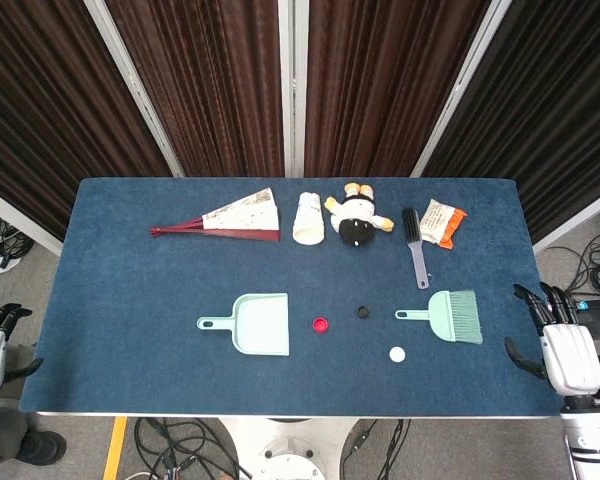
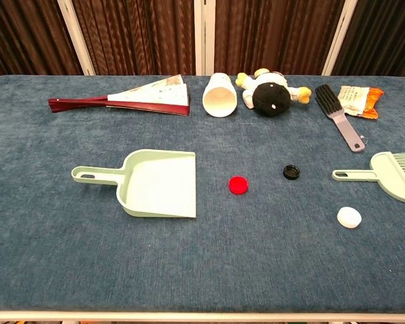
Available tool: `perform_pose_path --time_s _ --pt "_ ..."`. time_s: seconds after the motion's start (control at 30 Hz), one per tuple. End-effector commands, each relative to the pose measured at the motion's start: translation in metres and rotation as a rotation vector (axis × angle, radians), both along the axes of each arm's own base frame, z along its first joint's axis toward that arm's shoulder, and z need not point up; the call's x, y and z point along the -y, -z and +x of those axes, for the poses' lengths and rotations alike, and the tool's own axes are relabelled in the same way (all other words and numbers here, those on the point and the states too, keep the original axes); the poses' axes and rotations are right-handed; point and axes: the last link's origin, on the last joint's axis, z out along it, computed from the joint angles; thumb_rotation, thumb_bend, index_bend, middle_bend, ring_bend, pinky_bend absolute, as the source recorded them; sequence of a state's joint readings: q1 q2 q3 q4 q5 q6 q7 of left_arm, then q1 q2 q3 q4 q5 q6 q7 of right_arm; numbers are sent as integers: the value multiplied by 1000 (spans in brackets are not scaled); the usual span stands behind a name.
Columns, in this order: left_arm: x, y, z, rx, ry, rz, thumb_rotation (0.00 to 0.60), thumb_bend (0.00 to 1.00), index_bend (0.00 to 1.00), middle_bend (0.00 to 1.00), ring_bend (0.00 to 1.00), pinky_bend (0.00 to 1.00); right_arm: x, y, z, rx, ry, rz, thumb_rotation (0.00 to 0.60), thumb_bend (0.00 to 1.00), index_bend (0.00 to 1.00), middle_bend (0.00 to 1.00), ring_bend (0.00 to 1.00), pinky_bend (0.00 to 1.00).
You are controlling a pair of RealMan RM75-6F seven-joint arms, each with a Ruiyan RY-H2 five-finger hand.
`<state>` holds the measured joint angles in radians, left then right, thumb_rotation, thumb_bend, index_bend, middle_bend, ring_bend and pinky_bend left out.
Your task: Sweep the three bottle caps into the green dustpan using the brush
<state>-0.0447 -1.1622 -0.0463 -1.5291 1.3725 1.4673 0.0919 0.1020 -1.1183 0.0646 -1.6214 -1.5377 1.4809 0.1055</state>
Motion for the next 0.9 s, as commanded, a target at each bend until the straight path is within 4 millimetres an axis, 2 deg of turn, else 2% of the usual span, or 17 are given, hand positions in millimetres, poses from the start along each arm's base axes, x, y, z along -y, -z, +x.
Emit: perform_pose_path --time_s 0.03,0.23,0.33,0.43,0.53,0.7,0.9 --pt "1 0 2 4 3 1 600 92 271 217 98 132 -1 -1 0 -2 -4 1 600 270 96 201 0 0" --pt "0 0 5 5 21 2 600 92 271 217 98 132 6 2 5 -27 -22 21 600 266 95 218 0 0" --pt "-1 0 7 2 39 9 600 92 271 217 98 133 23 12 12 -88 -20 67 600 175 95 234 0 0" --pt "-3 1 8 0 45 5 600 92 271 218 98 133 44 30 20 -181 -23 150 600 73 130 236 0 3" --pt "-4 1 8 -4 40 -5 600 92 271 217 98 132 66 51 28 -285 -34 221 600 36 181 242 0 6" --pt "-4 2 7 -4 28 -13 600 92 271 217 98 132 93 91 43 -498 -94 285 600 38 251 304 36 39" --pt "-3 3 2 -1 11 -17 600 92 271 217 98 133 102 130 50 -605 -90 344 600 70 294 336 53 53"
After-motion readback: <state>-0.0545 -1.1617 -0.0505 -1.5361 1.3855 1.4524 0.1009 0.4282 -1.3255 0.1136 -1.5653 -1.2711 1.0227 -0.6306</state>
